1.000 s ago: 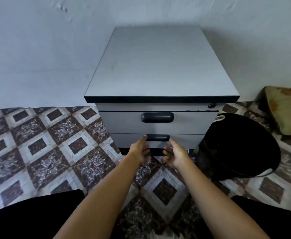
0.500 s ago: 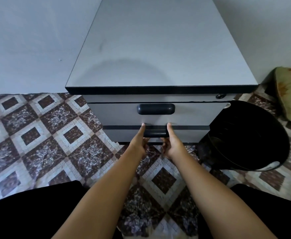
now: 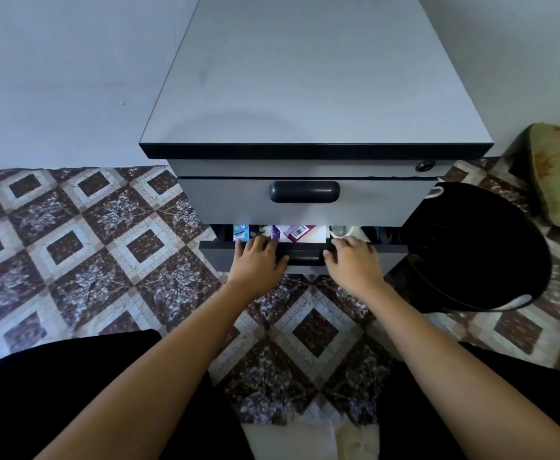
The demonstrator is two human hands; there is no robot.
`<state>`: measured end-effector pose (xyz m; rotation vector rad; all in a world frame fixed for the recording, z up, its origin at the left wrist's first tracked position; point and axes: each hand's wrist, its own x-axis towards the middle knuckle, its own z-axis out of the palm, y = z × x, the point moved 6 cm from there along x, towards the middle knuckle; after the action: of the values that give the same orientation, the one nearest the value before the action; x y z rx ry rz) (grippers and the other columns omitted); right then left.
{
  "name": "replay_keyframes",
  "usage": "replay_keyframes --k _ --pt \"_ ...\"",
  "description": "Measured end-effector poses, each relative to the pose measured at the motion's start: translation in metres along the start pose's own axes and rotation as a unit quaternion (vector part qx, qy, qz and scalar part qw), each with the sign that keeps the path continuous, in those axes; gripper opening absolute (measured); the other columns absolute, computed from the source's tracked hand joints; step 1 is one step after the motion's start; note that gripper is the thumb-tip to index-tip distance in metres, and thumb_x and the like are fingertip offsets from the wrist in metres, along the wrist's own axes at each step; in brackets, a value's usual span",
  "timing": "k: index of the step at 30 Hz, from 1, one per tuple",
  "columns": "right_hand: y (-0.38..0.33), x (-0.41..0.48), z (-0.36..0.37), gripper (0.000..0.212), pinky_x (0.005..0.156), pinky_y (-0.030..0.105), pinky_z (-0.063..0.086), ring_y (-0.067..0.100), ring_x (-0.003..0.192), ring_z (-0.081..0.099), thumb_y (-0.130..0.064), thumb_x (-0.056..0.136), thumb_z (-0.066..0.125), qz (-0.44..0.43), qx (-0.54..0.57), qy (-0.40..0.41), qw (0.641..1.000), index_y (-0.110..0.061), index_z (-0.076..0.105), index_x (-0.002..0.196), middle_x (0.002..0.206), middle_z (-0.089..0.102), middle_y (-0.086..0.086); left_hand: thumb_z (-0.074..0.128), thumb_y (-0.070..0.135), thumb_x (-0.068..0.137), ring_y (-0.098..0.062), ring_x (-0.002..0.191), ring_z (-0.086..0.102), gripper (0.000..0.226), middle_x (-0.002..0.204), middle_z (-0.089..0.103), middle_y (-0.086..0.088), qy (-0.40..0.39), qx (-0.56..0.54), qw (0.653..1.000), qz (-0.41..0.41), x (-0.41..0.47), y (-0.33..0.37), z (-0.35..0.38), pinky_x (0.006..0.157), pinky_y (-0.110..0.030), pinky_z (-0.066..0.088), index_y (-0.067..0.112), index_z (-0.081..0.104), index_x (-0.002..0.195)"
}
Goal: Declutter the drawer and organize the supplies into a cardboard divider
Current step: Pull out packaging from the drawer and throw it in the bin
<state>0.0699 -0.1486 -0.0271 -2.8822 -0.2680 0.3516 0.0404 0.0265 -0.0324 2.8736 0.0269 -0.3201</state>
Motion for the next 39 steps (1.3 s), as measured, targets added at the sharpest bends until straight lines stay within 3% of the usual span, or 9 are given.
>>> replay_keyframes --k 3,6,9,17,23,27,32,36,39 --pt "-0.001 0.001 -0.001 0.049 0.111 0.047 0.029 0.026 0.126 0.043 -0.041 0.098 0.033 -0.005 -0.031 -0.010 0.999 -0.010 0.046 0.134 0.134 0.050 0.010 0.035 0.042 0.097 -0.029 0.125 0.044 0.045 0.133 0.049 -0.011 0.012 -0.017 1.000 -0.001 0.004 -0.001 -0.005 0.111 -0.041 0.025 0.015 0.049 0.131" --pt "-0.003 -0.012 -0.003 0.049 0.102 0.044 0.040 0.029 0.122 0.046 -0.039 0.098 0.033 -0.020 -0.025 -0.044 0.999 -0.009 0.045 0.135 0.133 0.051 0.012 0.037 0.036 0.097 -0.028 0.094 0.059 0.036 0.100 0.058 -0.008 0.010 -0.044 0.999 0.005 -0.005 0.000 -0.013 0.075 -0.031 0.047 0.012 0.062 0.105" --pt "-0.003 -0.041 0.001 0.041 0.083 0.037 0.048 0.025 0.109 0.051 -0.036 0.099 0.033 -0.048 -0.026 -0.066 0.996 -0.011 0.051 0.126 0.120 0.055 0.007 0.038 0.034 0.097 -0.019 0.070 0.057 0.032 0.072 0.050 0.003 -0.012 -0.044 0.998 0.031 -0.028 0.002 -0.010 0.050 -0.023 0.037 0.015 0.056 0.079" --pt "0.004 -0.100 0.031 0.040 0.056 0.031 0.038 0.019 0.062 0.050 -0.035 0.097 0.038 -0.059 0.015 -0.219 0.974 -0.013 0.048 0.065 0.067 0.050 0.003 0.041 0.040 0.094 -0.017 0.058 0.049 0.046 0.057 0.049 -0.001 -0.126 -0.021 0.991 0.049 -0.090 0.000 0.017 0.054 -0.028 0.038 0.012 0.050 0.059" --pt "-0.002 -0.135 0.040 0.030 0.051 0.023 0.030 0.011 0.059 0.041 -0.035 0.097 0.043 -0.048 0.025 -0.316 0.947 -0.010 0.053 0.109 0.064 0.042 -0.003 0.050 0.041 0.091 -0.010 0.057 0.052 0.041 0.057 0.057 0.002 -0.247 -0.086 0.965 0.032 -0.122 0.002 0.032 0.060 -0.023 0.043 0.011 0.074 0.076" --pt "-0.010 -0.148 0.037 0.039 0.049 0.020 0.026 0.007 0.055 0.035 -0.033 0.098 0.044 -0.059 0.016 -0.361 0.931 -0.020 0.030 0.065 0.063 0.036 -0.004 0.053 0.041 0.091 -0.003 0.048 0.046 0.038 0.049 0.051 0.010 -0.263 -0.100 0.959 0.036 -0.134 0.001 0.035 0.054 -0.017 0.037 0.013 0.077 0.082" --pt "-0.017 -0.151 0.023 0.042 0.047 0.019 0.024 0.006 0.052 0.034 -0.031 0.098 0.046 -0.074 0.018 -0.382 0.921 -0.025 0.029 0.060 0.059 0.035 -0.007 0.050 0.045 0.092 -0.004 0.049 0.046 0.043 0.051 0.050 0.009 -0.282 -0.101 0.954 0.036 -0.136 0.002 0.038 0.055 -0.018 0.036 0.011 0.076 0.086" --pt "-0.006 -0.143 0.019 0.030 0.045 0.018 0.033 0.005 0.046 0.046 -0.028 0.096 0.048 -0.017 0.104 -0.299 0.948 -0.011 0.060 0.074 0.059 0.054 -0.003 0.043 0.045 0.096 -0.004 0.058 0.060 0.045 0.066 0.066 0.009 -0.330 -0.165 0.930 -0.006 -0.135 -0.003 0.041 0.066 -0.020 0.051 0.011 0.073 0.090" --pt "0.012 -0.124 -0.006 0.022 0.047 0.018 0.037 0.011 0.058 0.052 -0.027 0.096 0.049 0.033 0.093 -0.053 0.994 -0.013 0.065 0.100 0.084 0.064 0.003 0.041 0.036 0.098 -0.014 0.058 0.061 0.040 0.068 0.063 0.002 -0.186 -0.167 0.966 -0.065 -0.121 -0.013 0.024 0.054 -0.022 0.048 0.006 0.066 0.090"
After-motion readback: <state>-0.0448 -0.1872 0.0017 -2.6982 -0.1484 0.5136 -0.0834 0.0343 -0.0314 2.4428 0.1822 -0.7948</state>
